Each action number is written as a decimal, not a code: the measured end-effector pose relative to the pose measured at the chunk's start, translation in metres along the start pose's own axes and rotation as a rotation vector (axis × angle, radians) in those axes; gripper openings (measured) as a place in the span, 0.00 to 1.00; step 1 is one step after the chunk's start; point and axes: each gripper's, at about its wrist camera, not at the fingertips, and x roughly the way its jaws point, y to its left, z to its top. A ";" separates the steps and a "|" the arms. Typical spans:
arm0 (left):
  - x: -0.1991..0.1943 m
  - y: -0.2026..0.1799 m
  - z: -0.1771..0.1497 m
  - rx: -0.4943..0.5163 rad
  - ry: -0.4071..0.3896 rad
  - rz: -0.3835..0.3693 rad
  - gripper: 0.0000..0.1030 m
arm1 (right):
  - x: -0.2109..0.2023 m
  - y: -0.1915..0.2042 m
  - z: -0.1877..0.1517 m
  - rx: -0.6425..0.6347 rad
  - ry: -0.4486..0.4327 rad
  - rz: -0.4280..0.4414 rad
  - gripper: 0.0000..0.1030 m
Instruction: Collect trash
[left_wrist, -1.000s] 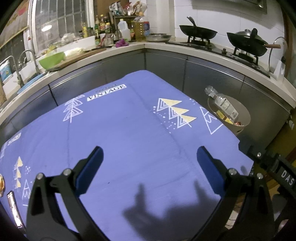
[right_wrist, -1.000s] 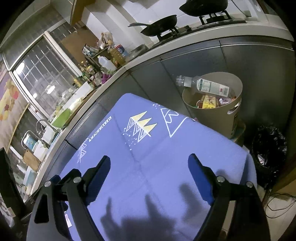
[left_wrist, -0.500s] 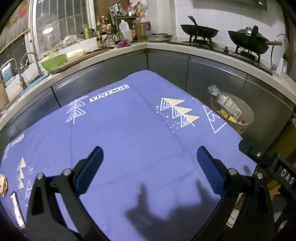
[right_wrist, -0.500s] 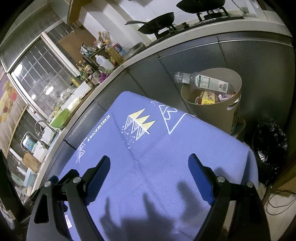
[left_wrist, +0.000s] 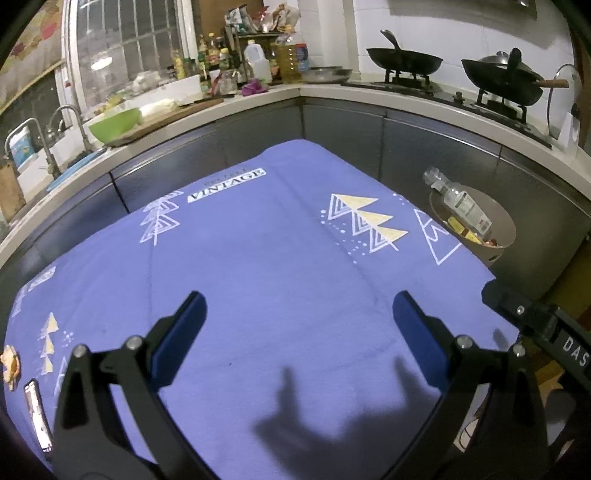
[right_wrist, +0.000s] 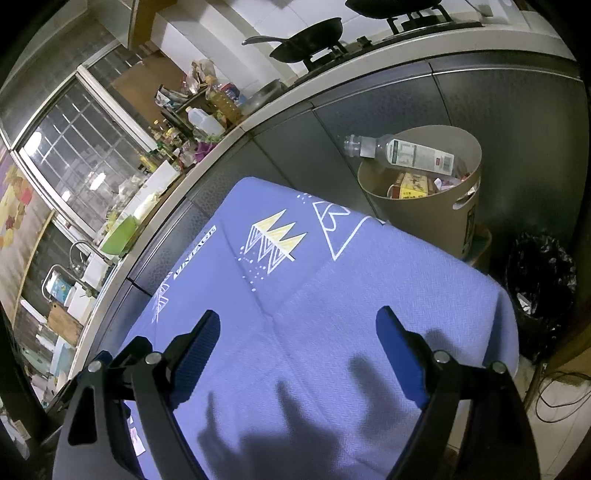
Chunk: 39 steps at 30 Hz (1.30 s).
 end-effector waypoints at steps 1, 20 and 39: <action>0.000 0.000 0.000 -0.001 0.000 0.002 0.94 | 0.000 0.000 0.000 0.001 0.000 0.000 0.80; 0.001 0.004 0.000 0.006 -0.004 0.035 0.94 | 0.005 0.002 -0.008 0.006 0.024 0.005 0.80; -0.006 0.003 0.002 0.033 -0.036 0.080 0.94 | 0.011 0.005 -0.006 -0.002 0.037 0.020 0.80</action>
